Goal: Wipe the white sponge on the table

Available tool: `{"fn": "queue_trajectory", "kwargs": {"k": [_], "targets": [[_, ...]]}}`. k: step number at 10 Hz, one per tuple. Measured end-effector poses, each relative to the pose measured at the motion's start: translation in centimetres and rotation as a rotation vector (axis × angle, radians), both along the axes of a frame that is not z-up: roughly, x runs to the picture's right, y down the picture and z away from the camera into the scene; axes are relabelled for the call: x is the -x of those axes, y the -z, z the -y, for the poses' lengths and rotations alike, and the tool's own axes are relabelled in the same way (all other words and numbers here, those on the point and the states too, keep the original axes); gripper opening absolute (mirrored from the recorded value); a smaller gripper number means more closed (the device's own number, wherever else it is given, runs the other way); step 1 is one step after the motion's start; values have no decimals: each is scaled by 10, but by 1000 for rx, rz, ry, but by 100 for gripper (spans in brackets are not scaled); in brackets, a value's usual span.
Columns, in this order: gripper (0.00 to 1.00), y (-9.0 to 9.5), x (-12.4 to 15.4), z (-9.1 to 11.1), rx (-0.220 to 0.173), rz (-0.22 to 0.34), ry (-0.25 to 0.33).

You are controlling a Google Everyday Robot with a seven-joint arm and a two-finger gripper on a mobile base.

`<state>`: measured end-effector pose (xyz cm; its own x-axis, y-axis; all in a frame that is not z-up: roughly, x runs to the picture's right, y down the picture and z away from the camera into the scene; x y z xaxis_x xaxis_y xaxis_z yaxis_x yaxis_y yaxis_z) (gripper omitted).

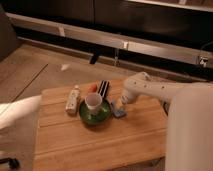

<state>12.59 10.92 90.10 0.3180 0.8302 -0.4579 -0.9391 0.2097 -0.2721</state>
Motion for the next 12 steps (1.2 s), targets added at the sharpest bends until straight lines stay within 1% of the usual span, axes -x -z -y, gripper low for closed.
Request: {"fn": "queue_trajectory", "kwargs": {"k": [1, 3, 4, 5, 7, 8, 10, 11, 12], "targets": [[65, 2, -5, -4, 8, -13, -13], [65, 5, -23, -10, 18, -64, -46], [65, 4, -31, -9, 10, -91, -48], [65, 2, -34, -5, -1, -113, -49], [65, 0, -36, 1, -18, -137, -36], [65, 0, -38, 7, -33, -150, -22], [65, -2, -33, 17, -55, -150, -1], [65, -5, -28, 18, -57, -143, 0], [65, -10, -19, 17, -56, -119, -1]]}}
